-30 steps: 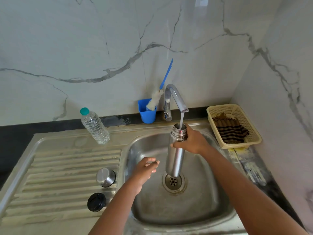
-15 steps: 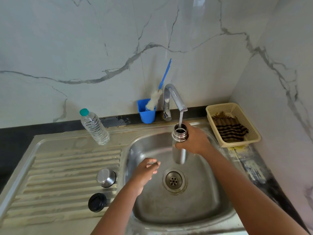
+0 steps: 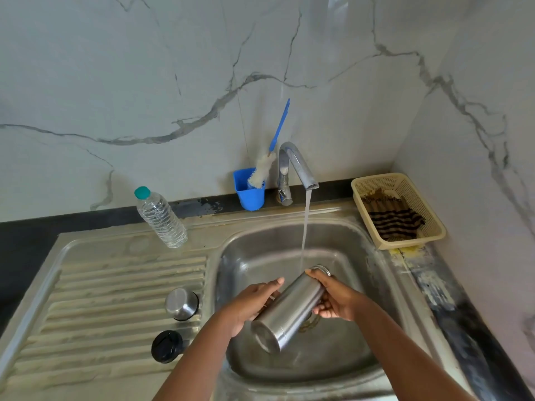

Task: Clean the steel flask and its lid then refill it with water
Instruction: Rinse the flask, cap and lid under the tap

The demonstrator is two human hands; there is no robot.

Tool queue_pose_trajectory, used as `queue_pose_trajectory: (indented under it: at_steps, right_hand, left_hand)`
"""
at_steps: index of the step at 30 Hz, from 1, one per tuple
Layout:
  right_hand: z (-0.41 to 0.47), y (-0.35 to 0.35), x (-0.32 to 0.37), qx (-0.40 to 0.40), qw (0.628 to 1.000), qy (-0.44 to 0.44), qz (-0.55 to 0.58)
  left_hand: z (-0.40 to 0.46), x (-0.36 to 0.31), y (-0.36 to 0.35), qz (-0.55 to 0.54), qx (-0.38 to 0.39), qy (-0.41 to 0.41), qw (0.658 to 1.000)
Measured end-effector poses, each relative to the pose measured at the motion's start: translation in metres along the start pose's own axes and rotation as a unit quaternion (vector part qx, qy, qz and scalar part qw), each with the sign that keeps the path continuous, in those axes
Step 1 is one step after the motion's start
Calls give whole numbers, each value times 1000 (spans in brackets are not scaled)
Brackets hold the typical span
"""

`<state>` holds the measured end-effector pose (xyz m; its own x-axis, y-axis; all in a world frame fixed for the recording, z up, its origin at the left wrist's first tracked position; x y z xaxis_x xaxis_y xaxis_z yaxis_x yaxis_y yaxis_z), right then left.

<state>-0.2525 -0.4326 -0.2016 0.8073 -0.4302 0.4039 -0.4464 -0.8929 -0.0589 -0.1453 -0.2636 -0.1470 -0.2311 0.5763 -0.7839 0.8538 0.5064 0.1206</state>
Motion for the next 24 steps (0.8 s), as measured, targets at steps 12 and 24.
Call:
queue_pose_trajectory:
  at_steps: [12, 24]
  right_hand:
    - [9, -12, -40, 38, 996, -79, 32]
    - [-47, 14, 107, -146, 949, 213, -179]
  left_hand:
    - [8, 5, 0, 38, 35, 61, 997]
    - [46, -84, -5, 19, -2, -95, 995]
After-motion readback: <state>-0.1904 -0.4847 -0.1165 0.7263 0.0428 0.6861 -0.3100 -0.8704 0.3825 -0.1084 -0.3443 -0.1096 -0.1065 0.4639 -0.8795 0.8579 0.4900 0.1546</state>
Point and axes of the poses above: each hand's wrist, its own z-axis towards the middle knuckle, its own y-axis out of the back of the hand, x = y × z, the point moved 8 cm from there along z, towards the middle knuckle, and after that the axes turned 10 degrees about -y, right-handed, at the moved point
